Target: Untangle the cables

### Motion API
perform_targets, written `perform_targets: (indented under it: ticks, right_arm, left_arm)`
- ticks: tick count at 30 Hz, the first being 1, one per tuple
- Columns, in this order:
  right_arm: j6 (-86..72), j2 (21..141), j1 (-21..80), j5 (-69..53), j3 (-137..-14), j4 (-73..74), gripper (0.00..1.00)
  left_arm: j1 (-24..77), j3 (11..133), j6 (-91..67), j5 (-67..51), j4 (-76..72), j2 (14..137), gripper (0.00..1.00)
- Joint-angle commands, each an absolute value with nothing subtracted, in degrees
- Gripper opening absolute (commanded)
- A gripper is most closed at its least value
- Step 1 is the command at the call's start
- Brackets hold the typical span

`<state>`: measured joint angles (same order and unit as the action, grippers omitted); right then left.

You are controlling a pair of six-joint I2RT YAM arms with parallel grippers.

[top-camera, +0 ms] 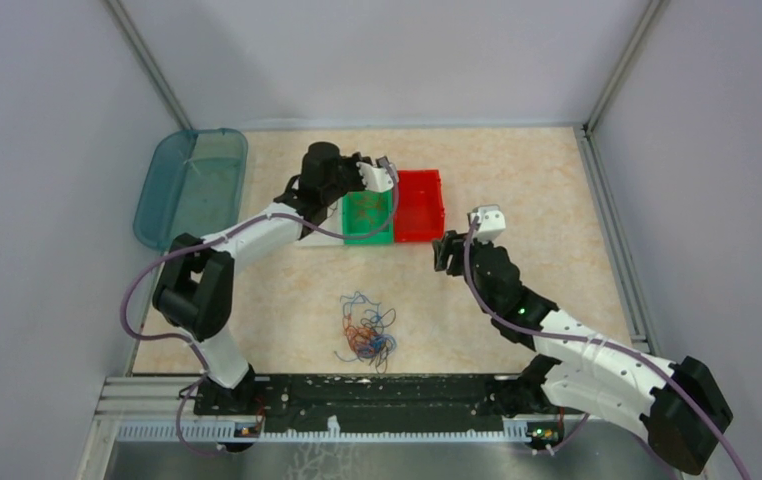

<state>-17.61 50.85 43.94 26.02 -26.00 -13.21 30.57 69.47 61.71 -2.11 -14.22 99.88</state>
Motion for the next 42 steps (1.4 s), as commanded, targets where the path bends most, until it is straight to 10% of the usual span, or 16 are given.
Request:
perform_targets:
  ticks: [1, 19, 36, 42]
  right_arm:
    - [-17.7, 49.6, 43.3, 27.0, -27.0, -13.2, 0.58]
    - [-17.9, 50.5, 43.3, 27.0, -27.4, -13.3, 0.58]
    - [-16.6, 49.3, 43.3, 25.8, -30.0, -10.0, 0.58]
    - [-16.0, 49.8, 43.4, 23.6, -32.5, -7.8, 0.59]
  left_arm:
    - [30.4, 69.2, 64.9, -0.5, -15.5, 100.7, 0.0]
    - [32.6, 79.7, 55.7, -4.1, -3.8, 112.8, 0.01]
    - [29.1, 94.5, 54.1, -14.2, 19.9, 112.3, 0.94]
    - [27.3, 97.8, 56.6, -19.0, 31.1, 108.9, 0.99]
